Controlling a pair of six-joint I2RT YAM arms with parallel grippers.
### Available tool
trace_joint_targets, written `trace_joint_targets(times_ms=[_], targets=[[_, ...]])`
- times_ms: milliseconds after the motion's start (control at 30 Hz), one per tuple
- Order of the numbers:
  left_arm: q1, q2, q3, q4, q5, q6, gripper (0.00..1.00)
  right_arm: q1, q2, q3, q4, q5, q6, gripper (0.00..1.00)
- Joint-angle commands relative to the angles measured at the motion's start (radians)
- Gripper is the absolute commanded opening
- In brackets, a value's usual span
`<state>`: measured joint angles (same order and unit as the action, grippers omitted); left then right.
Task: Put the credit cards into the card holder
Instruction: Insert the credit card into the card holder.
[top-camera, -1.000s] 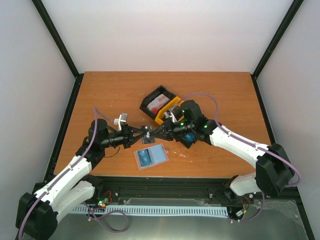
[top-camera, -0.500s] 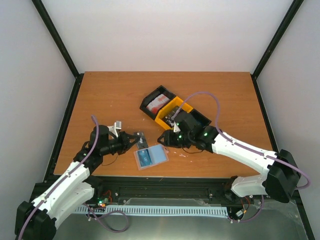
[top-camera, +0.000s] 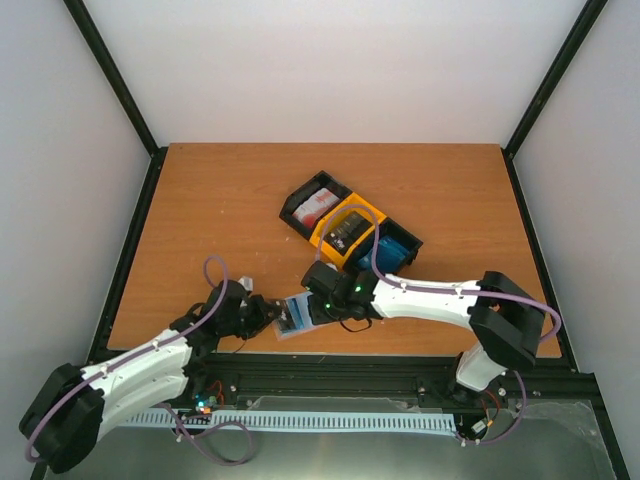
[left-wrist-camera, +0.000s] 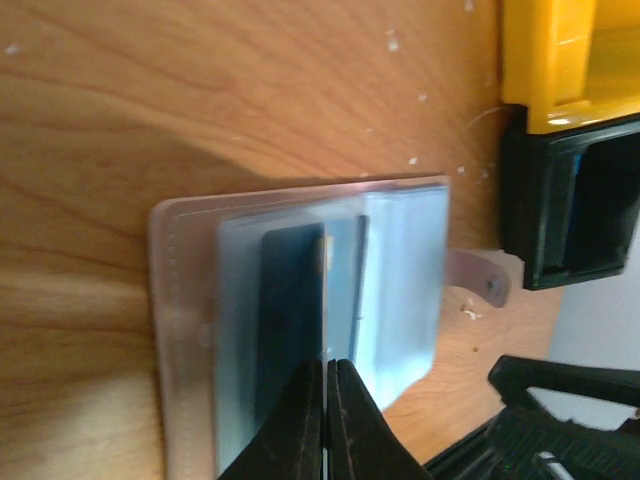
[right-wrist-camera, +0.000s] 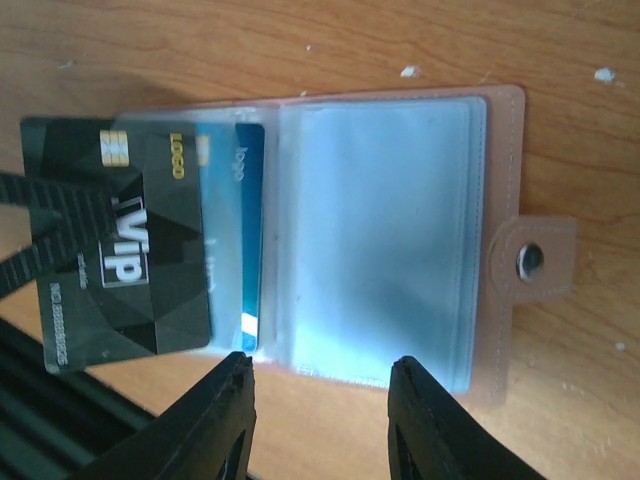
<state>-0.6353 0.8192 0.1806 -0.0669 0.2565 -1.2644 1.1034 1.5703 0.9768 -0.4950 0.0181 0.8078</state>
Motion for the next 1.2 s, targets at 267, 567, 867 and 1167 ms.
trace_joint_targets(times_ms=[267,567,867,1167], targets=[[-0.015,0.038,-0.078,0.282,-0.010,0.040,0.01,0.006,0.100,-0.014,0.099,0.168,-0.017,0.36],[-0.018,0.100,-0.112,0.384,0.012,0.037,0.01,0.006,0.119,-0.017,0.051,0.277,-0.023,0.43],[-0.021,0.204,-0.114,0.508,0.037,0.009,0.01,-0.011,0.131,-0.062,0.100,0.222,-0.037,0.42],[-0.029,0.285,-0.137,0.639,0.041,-0.034,0.01,-0.025,0.141,-0.100,0.139,0.141,-0.003,0.38]])
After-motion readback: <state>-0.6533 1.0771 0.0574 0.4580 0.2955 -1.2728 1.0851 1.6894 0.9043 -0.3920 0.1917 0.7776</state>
